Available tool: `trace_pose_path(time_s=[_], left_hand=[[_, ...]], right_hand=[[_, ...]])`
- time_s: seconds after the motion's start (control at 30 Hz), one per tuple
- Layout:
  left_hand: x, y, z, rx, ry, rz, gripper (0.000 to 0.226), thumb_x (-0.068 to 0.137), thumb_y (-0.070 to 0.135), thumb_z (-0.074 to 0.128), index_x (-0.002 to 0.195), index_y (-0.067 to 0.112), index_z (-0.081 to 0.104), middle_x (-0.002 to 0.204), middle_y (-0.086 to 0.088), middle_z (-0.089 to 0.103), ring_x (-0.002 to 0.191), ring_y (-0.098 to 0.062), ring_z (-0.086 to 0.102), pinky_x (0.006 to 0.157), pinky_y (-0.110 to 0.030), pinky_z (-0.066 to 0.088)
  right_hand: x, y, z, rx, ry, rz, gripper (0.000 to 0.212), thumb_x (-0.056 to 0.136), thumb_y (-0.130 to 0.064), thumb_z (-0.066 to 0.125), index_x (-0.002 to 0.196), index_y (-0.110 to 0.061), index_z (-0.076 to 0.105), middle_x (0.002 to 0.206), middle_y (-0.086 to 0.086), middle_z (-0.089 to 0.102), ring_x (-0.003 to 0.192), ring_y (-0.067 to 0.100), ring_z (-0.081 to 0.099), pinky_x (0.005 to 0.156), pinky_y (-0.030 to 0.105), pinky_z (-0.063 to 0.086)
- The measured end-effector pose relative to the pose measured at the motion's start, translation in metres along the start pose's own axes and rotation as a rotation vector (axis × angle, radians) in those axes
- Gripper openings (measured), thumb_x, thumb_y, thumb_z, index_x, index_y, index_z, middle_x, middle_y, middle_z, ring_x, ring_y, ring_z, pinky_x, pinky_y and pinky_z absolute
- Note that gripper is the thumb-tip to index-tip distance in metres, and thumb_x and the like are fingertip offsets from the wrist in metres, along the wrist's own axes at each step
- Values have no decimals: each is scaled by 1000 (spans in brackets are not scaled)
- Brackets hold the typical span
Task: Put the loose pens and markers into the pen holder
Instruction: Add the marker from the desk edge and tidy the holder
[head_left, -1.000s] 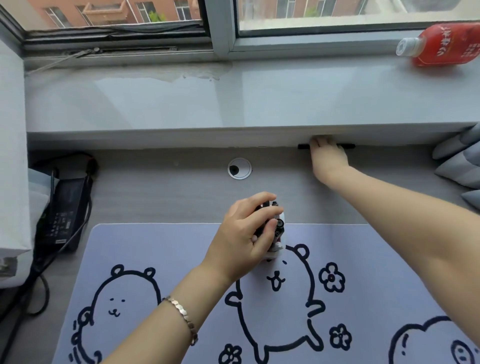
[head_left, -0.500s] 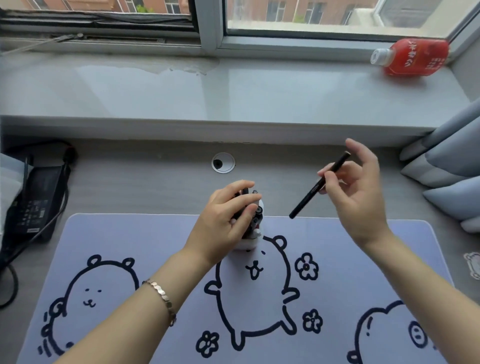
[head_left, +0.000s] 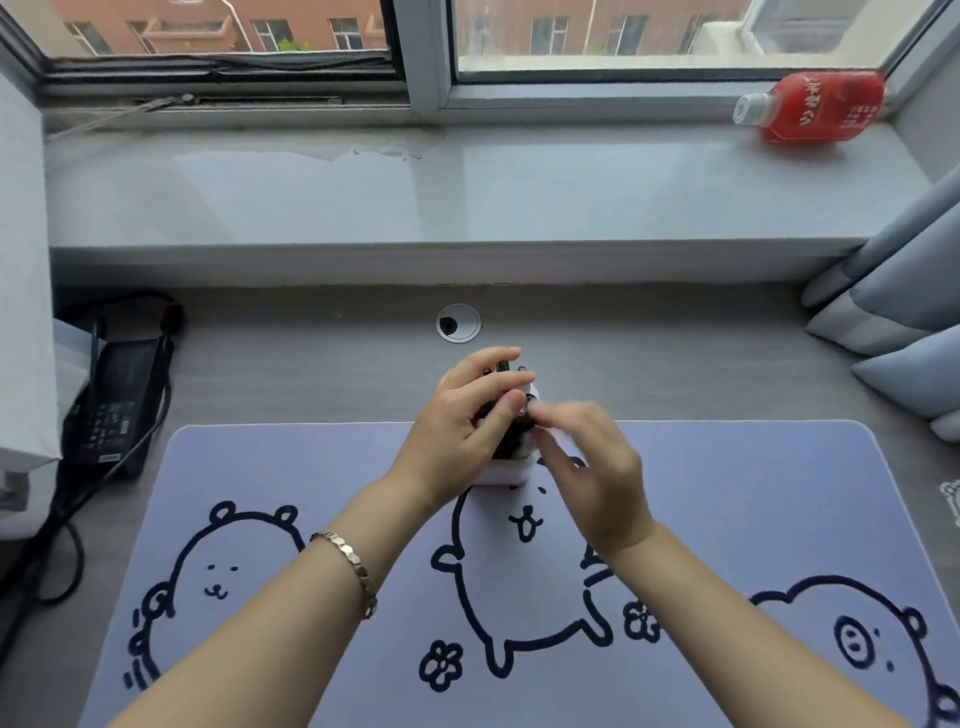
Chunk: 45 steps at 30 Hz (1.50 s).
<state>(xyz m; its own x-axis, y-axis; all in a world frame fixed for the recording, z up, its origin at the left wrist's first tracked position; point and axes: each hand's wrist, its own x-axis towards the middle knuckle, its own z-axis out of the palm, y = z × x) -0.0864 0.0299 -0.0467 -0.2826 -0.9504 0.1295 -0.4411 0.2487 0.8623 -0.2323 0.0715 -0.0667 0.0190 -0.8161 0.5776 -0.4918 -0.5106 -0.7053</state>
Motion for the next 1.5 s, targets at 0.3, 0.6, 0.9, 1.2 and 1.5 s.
trace_pose_path(time_s=[0.3, 0.6, 0.9, 1.2, 1.5], left_hand=[[-3, -1, -1, -45, -13, 2, 30, 85, 39, 44, 108, 27, 60, 125, 26, 39, 122, 3, 37, 98, -7, 28], [-7, 0, -2, -24, -17, -13, 36, 82, 38, 47, 110, 20, 61, 127, 15, 41, 123, -6, 36, 88, 3, 26], [-8, -1, -1, -1, -6, -24, 36, 80, 40, 47, 107, 21, 61, 124, 15, 43, 121, -2, 38, 90, 3, 25], [-4, -1, 0, -11, 33, -16, 23, 84, 25, 54, 101, 14, 65, 119, 8, 49, 107, 22, 37, 88, 2, 27], [0, -1, -2, -29, 29, -32, 18, 83, 23, 57, 97, 16, 66, 115, 10, 51, 105, 20, 41, 85, 1, 30]], right_hand=[[-10, 5, -9, -139, -9, 254, 15, 72, 8, 58, 76, -2, 69, 79, 11, 61, 76, 4, 52, 67, 5, 42], [-70, 14, -15, -192, -1250, 117, 33, 74, -33, 72, 104, -23, 65, 117, 7, 50, 109, 22, 43, 91, 28, 39], [-31, 21, -39, -80, -969, 403, 9, 79, -17, 70, 88, -16, 68, 81, -16, 66, 80, 0, 58, 76, 22, 47], [61, -39, -111, 324, -276, 281, 15, 78, -44, 63, 83, -32, 69, 81, -11, 61, 67, 6, 57, 62, 15, 47], [39, -29, -32, 140, -222, 256, 23, 82, -24, 62, 104, -27, 57, 81, -11, 62, 69, 5, 61, 69, 27, 57]])
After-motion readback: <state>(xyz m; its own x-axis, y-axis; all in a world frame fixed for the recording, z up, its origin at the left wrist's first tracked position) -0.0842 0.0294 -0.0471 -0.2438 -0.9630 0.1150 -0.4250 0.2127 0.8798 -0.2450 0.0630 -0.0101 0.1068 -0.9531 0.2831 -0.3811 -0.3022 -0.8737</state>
